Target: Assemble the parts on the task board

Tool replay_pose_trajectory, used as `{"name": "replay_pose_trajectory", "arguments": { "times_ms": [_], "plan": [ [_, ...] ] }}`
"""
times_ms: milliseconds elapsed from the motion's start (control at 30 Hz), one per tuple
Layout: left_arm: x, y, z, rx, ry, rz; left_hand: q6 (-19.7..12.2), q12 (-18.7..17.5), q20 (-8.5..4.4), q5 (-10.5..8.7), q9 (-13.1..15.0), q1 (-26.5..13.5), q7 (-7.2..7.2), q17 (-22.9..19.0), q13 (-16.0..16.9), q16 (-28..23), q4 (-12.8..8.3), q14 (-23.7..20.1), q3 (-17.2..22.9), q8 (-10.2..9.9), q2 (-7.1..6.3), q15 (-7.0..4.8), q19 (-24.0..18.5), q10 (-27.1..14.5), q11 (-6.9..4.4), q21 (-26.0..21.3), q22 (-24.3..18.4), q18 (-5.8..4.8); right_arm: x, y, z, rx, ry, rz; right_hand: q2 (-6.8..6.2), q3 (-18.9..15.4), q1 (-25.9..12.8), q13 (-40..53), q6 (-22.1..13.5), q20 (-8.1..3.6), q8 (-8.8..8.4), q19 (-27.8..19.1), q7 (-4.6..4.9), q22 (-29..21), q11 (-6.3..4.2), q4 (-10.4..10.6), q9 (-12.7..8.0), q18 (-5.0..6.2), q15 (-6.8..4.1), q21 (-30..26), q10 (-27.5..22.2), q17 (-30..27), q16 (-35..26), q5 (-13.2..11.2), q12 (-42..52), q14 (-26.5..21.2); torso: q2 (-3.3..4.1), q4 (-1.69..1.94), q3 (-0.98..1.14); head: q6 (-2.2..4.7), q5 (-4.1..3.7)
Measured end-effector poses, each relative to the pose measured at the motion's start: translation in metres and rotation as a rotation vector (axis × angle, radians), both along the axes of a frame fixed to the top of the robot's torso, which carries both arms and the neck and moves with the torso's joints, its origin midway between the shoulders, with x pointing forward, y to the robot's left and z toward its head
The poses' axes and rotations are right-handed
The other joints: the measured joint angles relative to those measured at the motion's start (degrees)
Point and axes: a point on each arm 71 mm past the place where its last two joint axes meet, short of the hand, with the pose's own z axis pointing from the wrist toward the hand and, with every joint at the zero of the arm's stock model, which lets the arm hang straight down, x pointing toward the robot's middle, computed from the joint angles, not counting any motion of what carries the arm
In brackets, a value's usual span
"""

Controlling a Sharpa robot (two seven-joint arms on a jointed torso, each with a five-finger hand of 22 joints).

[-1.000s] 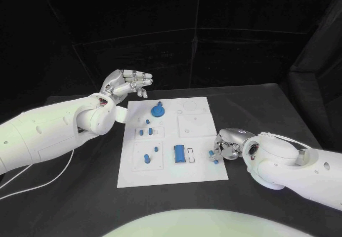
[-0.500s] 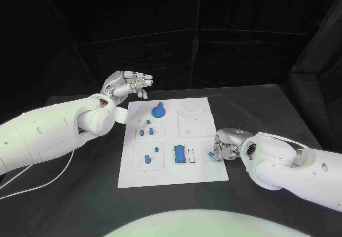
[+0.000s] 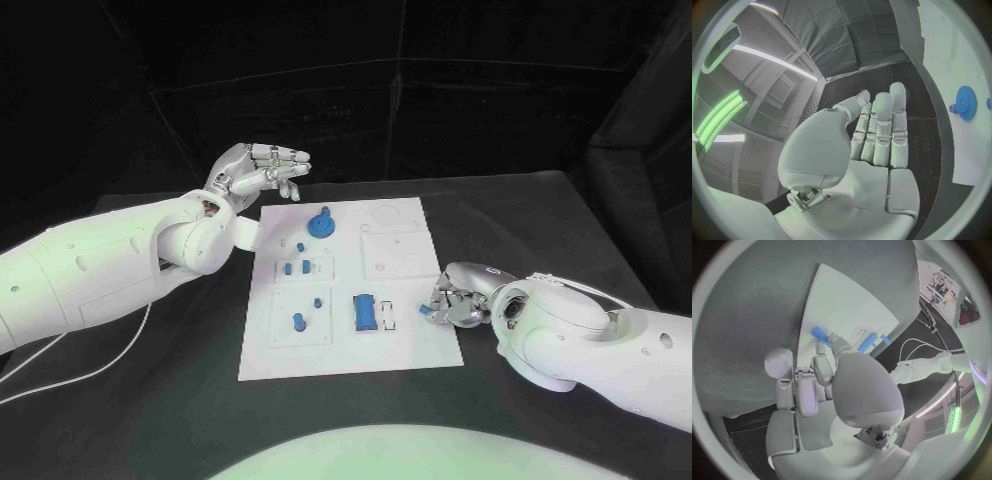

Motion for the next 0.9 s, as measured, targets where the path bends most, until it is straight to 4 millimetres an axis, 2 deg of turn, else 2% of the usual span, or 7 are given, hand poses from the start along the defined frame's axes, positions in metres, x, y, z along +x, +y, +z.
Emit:
{"name": "replay_pose_trajectory", "arguments": {
  "times_ms": [67, 133, 233, 467, 533, 600, 900],
  "plan": [
    [0.000, 0.000, 0.000, 0.000, 0.000, 0.000, 0.00, 0.00, 0.00, 0.00, 0.00, 0.00, 0.00, 0.00, 0.00, 0.00, 0.00, 0.00, 0.00, 0.00, 0.00, 0.00, 0.00, 0.00, 0.00, 0.00, 0.00, 0.00, -0.002, 0.001, -0.001, 0.028, 0.010, -0.013, -1.73, 2.27, -1.72, -0.11, 0.47, 0.00, -0.03, 0.00, -0.11, 0.08, -0.38, 0.18, 0.01, 0.00, -0.10, 0.00, 0.69, 0.00, 0.28, 0.83, 0.31, -0.09, 0.00, 0.00, 0.01, 0.00, -0.01],
    [0.000, 0.000, 0.000, 0.000, 0.000, 0.000, 0.00, 0.00, 0.00, 0.00, 0.00, 0.00, 0.00, 0.00, 0.00, 0.00, 0.00, 0.00, 0.00, 0.00, 0.00, 0.00, 0.00, 0.00, 0.00, 0.00, 0.00, 0.00, -0.003, 0.002, -0.001, 0.061, 0.018, -0.028, -2.95, 3.03, -2.93, -0.12, 0.84, 0.00, -0.03, 0.00, 0.01, 0.16, -0.50, 0.77, 0.50, 0.00, -0.10, 0.22, 0.94, 0.00, 0.32, 2.55, 0.33, -0.09, 0.00, 0.00, 0.01, -0.08, 0.07],
    [0.000, 0.000, 0.000, 0.000, 0.000, 0.000, 0.00, 0.00, 0.00, 0.00, 0.00, 0.00, 0.00, 0.00, 0.00, 0.00, 0.00, 0.00, 0.00, 0.00, 0.00, 0.00, 0.00, 0.00, 0.00, 0.00, 0.00, 0.00, -0.004, 0.006, 0.000, 0.111, 0.023, -0.045, -3.81, 3.44, -4.30, -0.08, 1.01, 0.00, -0.03, 0.00, -0.17, 0.20, -0.60, 1.07, 1.06, 0.00, -0.11, 0.22, 1.07, 0.00, 0.32, 3.44, 0.43, -0.10, 0.01, 0.00, 0.01, -0.13, 0.18],
    [0.000, 0.000, 0.000, 0.000, 0.001, 0.000, 0.00, 0.00, 0.00, 0.00, 0.00, 0.00, 0.00, 0.00, 0.00, 0.00, 0.00, 0.00, 0.00, 0.00, 0.00, 0.00, 0.00, 0.00, 0.00, 0.00, 0.00, 0.00, -0.004, 0.015, 0.000, 0.190, 0.050, -0.069, -4.65, 3.77, -5.37, 0.11, 1.03, 0.00, -0.02, 0.00, -0.19, 0.19, -0.50, 1.73, 1.15, 0.00, -0.10, 0.22, 1.35, 0.00, 0.32, 6.32, 0.43, -0.10, 0.02, 0.00, 0.00, -0.21, 0.27],
    [0.000, 0.001, 0.000, 0.000, 0.001, 0.000, 0.00, 0.03, 0.00, 0.00, 0.00, 0.00, 0.00, 0.00, 0.00, 0.00, 0.00, 0.00, 0.00, 0.00, 0.00, 0.00, 0.00, 0.00, 0.00, 0.00, 0.00, 0.00, -0.004, 0.017, 0.000, 0.205, 0.058, -0.075, -5.16, 3.91, -5.94, 0.16, 1.18, 0.01, -0.02, 0.00, -0.05, 0.20, -0.50, 1.86, 1.29, 0.00, -0.10, 0.22, 1.35, -0.01, 0.32, 8.45, 0.43, -0.10, 0.02, 0.00, -0.02, -0.22, 0.27],
    [0.000, 0.001, 0.000, 0.000, 0.001, 0.000, 0.00, 0.24, 0.00, 0.00, 0.00, 0.00, 0.00, -0.05, 0.00, 0.00, 0.00, 0.00, 0.00, 0.00, 0.00, 0.00, 0.00, 0.00, 0.00, 0.00, 0.00, 0.00, -0.004, 0.020, -0.001, 0.221, 0.068, -0.082, -5.09, 3.91, -6.29, 0.31, 1.22, 0.01, -0.02, 0.00, 0.00, 0.30, -0.50, 1.86, 1.35, 0.00, -0.10, 0.22, 1.35, -0.01, 0.32, 9.68, 0.43, -0.10, 0.02, 0.00, -0.04, -0.23, 0.28],
    [-0.001, 0.000, 0.000, -0.001, 0.002, -0.003, 0.00, 0.24, 0.00, 0.00, 0.00, 0.00, 0.00, -0.05, 0.00, 0.00, 0.00, 0.00, 0.00, 0.00, 0.00, 0.00, 0.00, 0.00, 0.00, 0.00, 0.00, 0.00, 0.000, 0.033, -0.005, 0.258, 0.096, -0.093, -5.31, 3.51, -7.39, 0.46, 1.22, -0.05, -0.01, 0.37, 0.00, 0.55, -0.50, 2.56, 1.67, 0.00, -0.09, 0.22, 1.35, -0.01, 0.54, 10.90, 0.43, -0.10, 0.02, -0.03, -0.06, -0.21, 0.42]
  ]
}}
